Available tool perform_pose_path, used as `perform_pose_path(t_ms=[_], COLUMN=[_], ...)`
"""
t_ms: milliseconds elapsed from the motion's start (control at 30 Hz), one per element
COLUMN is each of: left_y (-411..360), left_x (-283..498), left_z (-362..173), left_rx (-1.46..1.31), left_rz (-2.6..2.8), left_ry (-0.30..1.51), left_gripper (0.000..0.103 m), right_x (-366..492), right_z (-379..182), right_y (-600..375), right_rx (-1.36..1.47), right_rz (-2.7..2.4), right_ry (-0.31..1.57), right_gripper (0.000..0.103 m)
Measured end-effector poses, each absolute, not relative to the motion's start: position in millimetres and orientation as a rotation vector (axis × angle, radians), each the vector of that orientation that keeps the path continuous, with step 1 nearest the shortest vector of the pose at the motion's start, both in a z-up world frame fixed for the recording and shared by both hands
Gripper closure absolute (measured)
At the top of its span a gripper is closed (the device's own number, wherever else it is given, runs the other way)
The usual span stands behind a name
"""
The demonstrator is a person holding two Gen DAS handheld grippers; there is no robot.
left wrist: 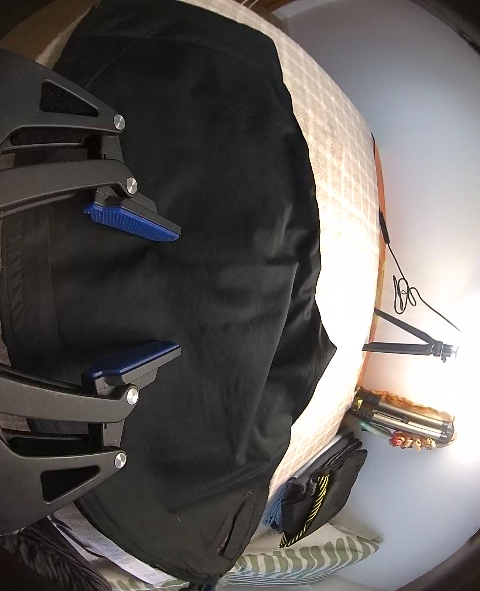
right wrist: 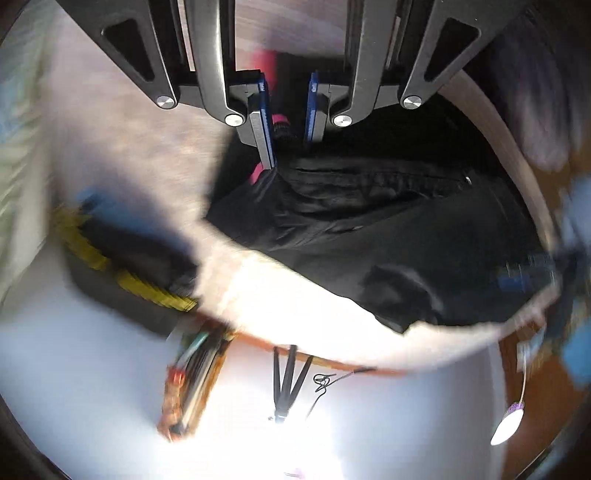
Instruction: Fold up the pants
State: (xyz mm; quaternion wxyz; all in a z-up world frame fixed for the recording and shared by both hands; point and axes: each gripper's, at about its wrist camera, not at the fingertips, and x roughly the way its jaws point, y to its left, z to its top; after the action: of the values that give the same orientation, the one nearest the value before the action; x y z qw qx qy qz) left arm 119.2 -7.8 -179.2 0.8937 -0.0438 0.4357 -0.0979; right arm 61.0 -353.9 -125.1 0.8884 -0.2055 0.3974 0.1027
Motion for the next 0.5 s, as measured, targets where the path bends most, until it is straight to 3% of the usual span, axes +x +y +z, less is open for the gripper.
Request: perform_pose_path(t_ms=[167,267,400,500], left_y=[-8,-6,0,0], left_x=[120,122,123,122], left_z=[-180,-178,-173,-169], left_rx=[-0.071,-0.081,-0.119,-0.118], left_rz=[-0.211,-0.219,-0.225,-0.222], left_ry=[0.903,0.916,0.925,0.915], left_gripper=[0.048,0.048,0.048,0.048], right_x=[44,42,58,89], right_z=[-140,-150,-128,-123], right_y=[-362,-376,-412,-431], right_rx=[-0.587,-0.504,-0.196,-0.073], right_rz=[0.297,0.344,0.377,0.335], right_ry=[0.966,1.032,0.983,0.950], right_gripper=[0.086,0.075,0.058,0.032])
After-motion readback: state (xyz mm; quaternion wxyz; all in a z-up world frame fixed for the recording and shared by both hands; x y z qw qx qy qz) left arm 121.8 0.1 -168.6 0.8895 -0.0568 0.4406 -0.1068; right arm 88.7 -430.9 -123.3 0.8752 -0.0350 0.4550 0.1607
